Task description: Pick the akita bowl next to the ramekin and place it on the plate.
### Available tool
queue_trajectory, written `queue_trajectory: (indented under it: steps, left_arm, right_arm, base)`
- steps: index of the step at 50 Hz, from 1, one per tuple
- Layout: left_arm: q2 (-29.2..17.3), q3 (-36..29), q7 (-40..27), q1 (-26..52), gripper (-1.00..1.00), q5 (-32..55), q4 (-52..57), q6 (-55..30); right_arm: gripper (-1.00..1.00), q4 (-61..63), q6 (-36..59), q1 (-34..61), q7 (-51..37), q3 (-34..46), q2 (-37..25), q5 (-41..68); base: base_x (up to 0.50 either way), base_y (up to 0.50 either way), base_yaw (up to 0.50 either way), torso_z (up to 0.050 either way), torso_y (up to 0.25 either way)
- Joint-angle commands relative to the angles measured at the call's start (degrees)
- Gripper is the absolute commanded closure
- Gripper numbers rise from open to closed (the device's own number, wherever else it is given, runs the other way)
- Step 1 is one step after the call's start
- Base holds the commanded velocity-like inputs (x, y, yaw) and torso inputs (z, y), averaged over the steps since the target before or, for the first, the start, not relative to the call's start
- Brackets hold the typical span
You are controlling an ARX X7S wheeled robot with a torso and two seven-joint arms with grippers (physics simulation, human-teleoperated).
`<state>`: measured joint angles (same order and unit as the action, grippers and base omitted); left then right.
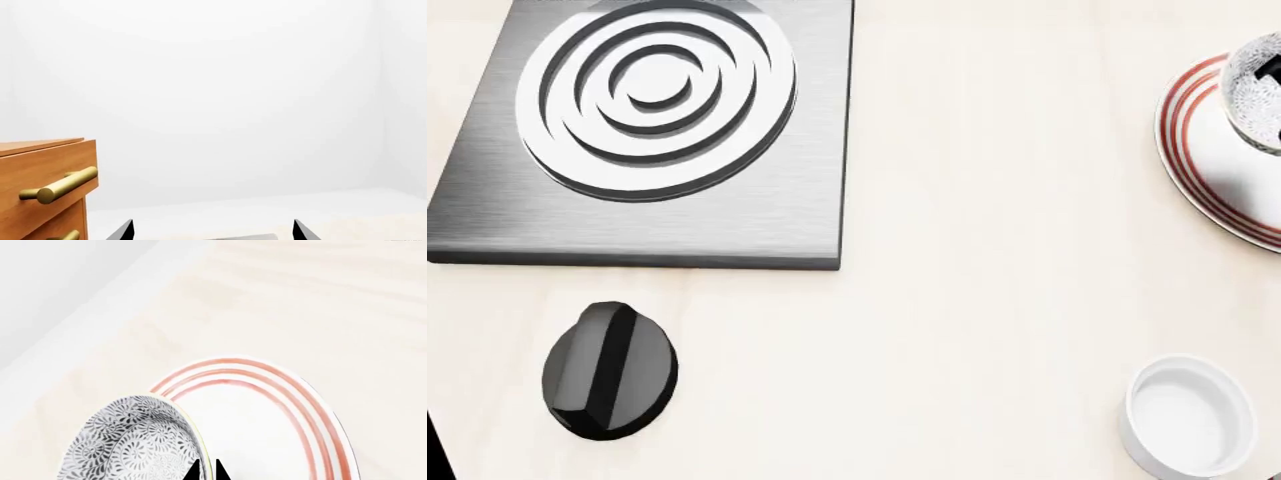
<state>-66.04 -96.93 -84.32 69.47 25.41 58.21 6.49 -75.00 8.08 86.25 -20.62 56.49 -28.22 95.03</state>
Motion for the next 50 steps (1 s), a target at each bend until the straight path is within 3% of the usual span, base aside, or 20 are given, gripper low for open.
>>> queue_trajectory:
  steps: [1, 30, 50]
  left_arm:
    - [-0.1, 0.4, 0.1, -0.2, -1.00, 0.2, -0.1, 0.1]
    - [-0.3, 1.3, 0.5, -0.6, -1.00, 0.6, -0.1, 0.3]
    - [-0.2, 1.7, 0.5, -1.5, -1.00, 0.0, -0.2, 0.3]
  right_arm:
    - [1.00, 0.0, -0.4, 0.1, -0.4, 1.3, 0.4, -0.2]
    - [1.00, 0.0, -0.7, 1.8, -3.8, 9.8, 0.8, 2.3]
    - [1.00, 0.0, 4.0, 3.9, -6.2, 21.2, 0.1, 17.4]
  base:
    - [0.00, 0.00, 0.00, 0.000, 0.000]
    - [0.00, 0.00, 0.00, 0.000, 0.000]
    - [0.00, 0.00, 0.00, 0.000, 0.000]
